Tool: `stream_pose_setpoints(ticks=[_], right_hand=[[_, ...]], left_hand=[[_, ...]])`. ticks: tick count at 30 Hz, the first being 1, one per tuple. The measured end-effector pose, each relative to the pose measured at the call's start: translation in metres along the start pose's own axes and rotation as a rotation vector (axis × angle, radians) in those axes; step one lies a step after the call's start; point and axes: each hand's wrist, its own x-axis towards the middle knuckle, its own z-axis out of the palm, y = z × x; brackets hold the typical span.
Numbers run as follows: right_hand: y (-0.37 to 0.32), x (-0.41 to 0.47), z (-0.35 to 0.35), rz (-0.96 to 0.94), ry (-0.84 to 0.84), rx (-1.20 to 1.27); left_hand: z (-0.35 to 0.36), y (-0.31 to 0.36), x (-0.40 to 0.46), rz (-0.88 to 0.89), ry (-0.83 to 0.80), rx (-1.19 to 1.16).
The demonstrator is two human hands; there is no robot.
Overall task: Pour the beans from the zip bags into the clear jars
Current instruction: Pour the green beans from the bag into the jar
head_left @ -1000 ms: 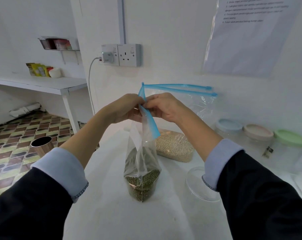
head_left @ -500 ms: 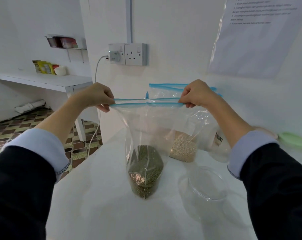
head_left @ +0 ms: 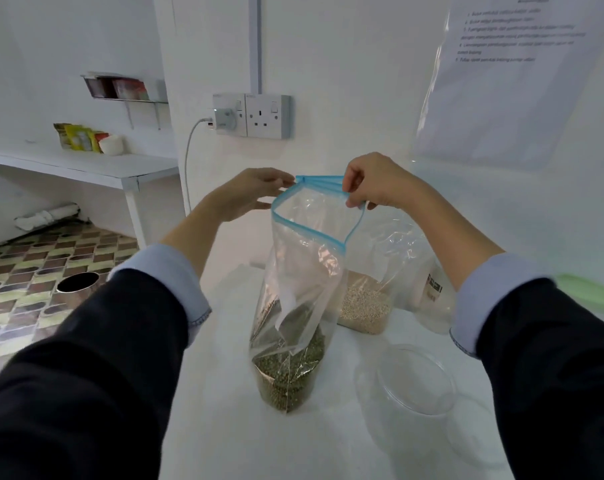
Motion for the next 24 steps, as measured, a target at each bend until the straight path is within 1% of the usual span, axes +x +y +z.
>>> stream_pose_setpoints(ticks=[2,6,10,14,15,16,18,19,24], right_hand=[[-0.002,0.005,0.003,-0.038,-0.012,-0.03],[-0.009,0.015,0.008,-0.047,-0.046,-0.063],[-0.022,0.026,0.019,0.034,-0.088,0.033],[-0.039,0.037,0.029,0.127,-0.223,-0.085],[-0.042,0.038,0.033,0.129,-0.225,-0.097],[-0.045,0.039,0.036,0.108,-0.192,-0.122],[-0.052,0.038,0.04,0.044,-0.086,-0.251],[-0.055,0.037,0.042,0.024,-0.058,-0.308],[-0.063,0.034,0.043,0.053,-0.104,-0.41]], left_hand=[[0.017,0.002,0.01,-0.028,0.001,0.003],[0.035,-0.004,0.023,-0.06,0.045,-0.108],[0.032,-0.015,0.029,0.015,0.171,-0.23],[0.024,-0.019,0.031,0.048,0.214,-0.245],[0.024,-0.019,0.031,0.043,0.231,-0.236],[0.024,-0.018,0.03,0.035,0.252,-0.233],[0.024,-0.018,0.03,0.032,0.284,-0.244],[0.023,-0.019,0.029,0.034,0.291,-0.255],[0.023,-0.02,0.028,0.057,0.288,-0.301]])
